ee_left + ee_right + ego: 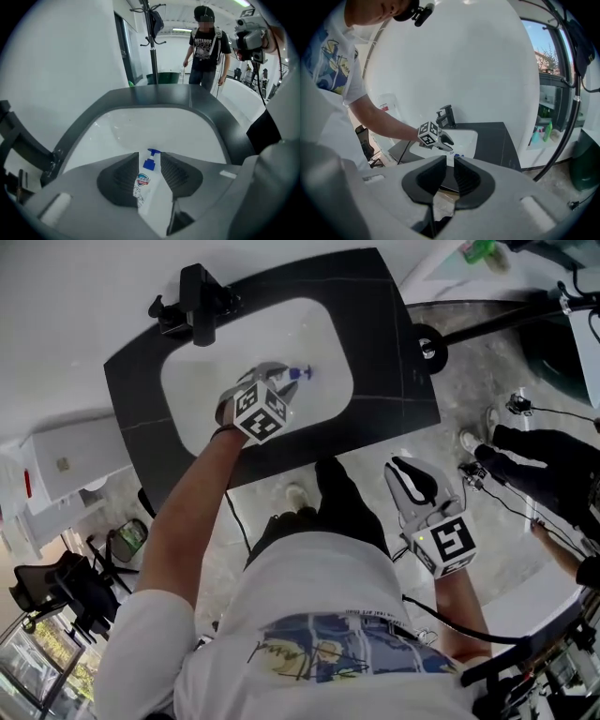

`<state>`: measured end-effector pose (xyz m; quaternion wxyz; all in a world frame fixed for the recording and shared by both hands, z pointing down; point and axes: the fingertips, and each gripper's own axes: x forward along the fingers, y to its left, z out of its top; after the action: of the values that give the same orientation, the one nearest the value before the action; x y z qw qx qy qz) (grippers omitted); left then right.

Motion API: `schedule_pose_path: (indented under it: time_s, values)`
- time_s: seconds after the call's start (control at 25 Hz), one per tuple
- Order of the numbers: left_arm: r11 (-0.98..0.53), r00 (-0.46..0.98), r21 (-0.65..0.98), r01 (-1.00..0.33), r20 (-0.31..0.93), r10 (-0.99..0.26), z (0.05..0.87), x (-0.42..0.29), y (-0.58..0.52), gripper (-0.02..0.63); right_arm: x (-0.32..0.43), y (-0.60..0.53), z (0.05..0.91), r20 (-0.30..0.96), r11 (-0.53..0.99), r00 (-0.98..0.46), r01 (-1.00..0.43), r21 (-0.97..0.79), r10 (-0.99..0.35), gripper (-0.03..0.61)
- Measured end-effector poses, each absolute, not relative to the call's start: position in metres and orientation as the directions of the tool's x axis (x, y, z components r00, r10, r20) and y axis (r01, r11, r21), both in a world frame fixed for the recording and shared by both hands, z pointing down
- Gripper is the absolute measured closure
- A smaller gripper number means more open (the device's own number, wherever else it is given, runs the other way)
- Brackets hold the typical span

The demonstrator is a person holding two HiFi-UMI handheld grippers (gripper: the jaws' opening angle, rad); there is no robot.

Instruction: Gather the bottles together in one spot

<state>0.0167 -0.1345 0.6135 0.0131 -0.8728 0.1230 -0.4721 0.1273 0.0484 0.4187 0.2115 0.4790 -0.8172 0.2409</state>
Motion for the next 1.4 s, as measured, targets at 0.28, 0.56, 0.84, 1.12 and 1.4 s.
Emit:
schedule_pose_path:
  time_s: [0.28,0.56,0.84,1.12,1.4]
  values:
    - [-0.994,0.402,-0.111,-0.017,0.909,-0.108,0.665,0.026,-0.137,0.456,0.149,0.047,0.433,0.608,0.376,-0.422,-0.903,-0.211,-0.672,0.528]
    - [-0.992,0.265,-0.044,0.118,0.964,-0.011,0.701,0.027,-0.139,0.448,0.152,0.031,0.438,0.620,0.375,-0.428,-0.900,-0.223,-0.658,0.528]
    - [-0.984,0.180,0.009,0.180,0.983,0.041,0.720,0.028,-0.136,0.480,0.156,0.023,0.444,0.626,0.377,-0.437,-0.896,-0.235,-0.646,0.528]
    - [-0.982,0.166,0.016,0.186,0.985,0.048,0.720,0.024,-0.133,0.486,0.155,0.017,0.445,0.628,0.388,-0.446,-0.890,-0.238,-0.638,0.528]
    - [-0.991,0.295,-0.096,0.092,0.953,-0.065,0.685,0.014,-0.142,0.489,0.144,0.012,0.440,0.614,0.429,-0.474,-0.873,-0.233,-0.631,0.528]
